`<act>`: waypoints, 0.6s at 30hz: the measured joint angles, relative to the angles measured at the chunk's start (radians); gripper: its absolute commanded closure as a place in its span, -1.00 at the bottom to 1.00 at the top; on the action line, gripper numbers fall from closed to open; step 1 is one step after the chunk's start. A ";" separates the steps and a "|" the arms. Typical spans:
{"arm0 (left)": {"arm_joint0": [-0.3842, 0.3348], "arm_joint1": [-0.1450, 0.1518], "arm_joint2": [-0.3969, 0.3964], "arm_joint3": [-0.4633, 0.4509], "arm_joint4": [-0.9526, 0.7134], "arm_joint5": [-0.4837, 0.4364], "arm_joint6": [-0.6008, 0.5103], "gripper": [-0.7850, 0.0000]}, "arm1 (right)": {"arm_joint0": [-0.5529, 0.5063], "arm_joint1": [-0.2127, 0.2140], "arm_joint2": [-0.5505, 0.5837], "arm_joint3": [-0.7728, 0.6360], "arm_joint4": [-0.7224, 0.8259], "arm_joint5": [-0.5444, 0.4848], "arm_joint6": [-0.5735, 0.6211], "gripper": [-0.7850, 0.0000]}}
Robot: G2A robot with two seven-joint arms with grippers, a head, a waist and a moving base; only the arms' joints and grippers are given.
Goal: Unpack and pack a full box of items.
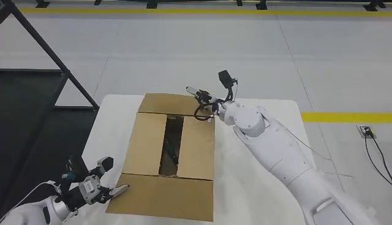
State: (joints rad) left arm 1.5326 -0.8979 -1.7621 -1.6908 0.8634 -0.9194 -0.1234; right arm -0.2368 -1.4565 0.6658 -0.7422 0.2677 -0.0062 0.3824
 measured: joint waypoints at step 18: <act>-0.048 0.001 0.056 0.041 0.034 0.055 -0.079 -1.00 | 0.066 -0.085 0.009 0.221 0.034 -0.038 0.069 -1.00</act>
State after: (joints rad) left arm 1.4842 -0.8968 -1.7062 -1.6497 0.8973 -0.8646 -0.2025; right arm -0.1704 -1.5412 0.6748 -0.5208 0.3013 -0.0443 0.4515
